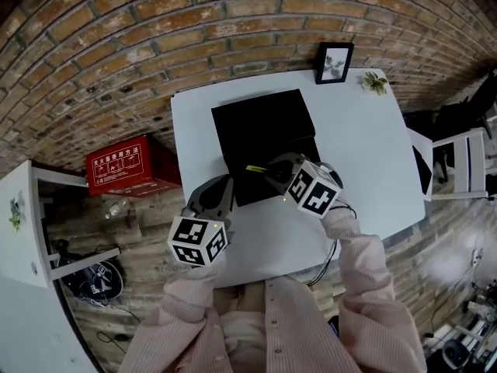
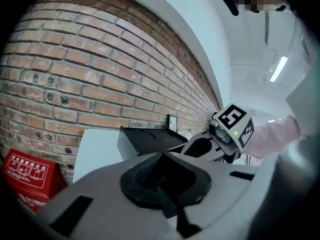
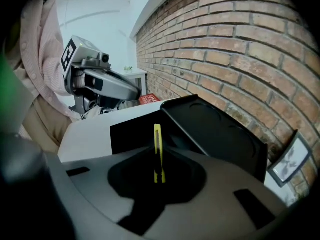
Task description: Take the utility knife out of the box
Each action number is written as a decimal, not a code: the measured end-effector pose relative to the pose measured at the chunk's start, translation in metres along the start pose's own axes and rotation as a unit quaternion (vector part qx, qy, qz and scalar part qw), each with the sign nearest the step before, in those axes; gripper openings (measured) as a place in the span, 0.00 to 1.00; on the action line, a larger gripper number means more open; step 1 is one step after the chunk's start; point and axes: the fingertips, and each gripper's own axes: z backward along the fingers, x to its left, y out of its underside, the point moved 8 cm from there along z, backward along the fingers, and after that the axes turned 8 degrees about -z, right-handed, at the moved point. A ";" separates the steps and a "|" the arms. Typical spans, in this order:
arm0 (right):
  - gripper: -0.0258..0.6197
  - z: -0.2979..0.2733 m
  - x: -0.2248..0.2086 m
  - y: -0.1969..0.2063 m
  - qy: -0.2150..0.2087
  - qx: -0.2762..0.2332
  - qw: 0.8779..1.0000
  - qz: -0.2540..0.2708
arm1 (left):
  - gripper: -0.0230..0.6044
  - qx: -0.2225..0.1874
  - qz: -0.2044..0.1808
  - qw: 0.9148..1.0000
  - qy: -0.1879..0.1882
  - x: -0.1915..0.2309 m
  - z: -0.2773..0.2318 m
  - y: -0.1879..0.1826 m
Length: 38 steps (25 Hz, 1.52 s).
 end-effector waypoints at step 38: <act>0.12 0.127 0.049 -0.018 0.114 -0.393 0.878 -0.250 | 0.02 -0.128 -0.067 0.990 -0.008 -0.005 0.074 -0.081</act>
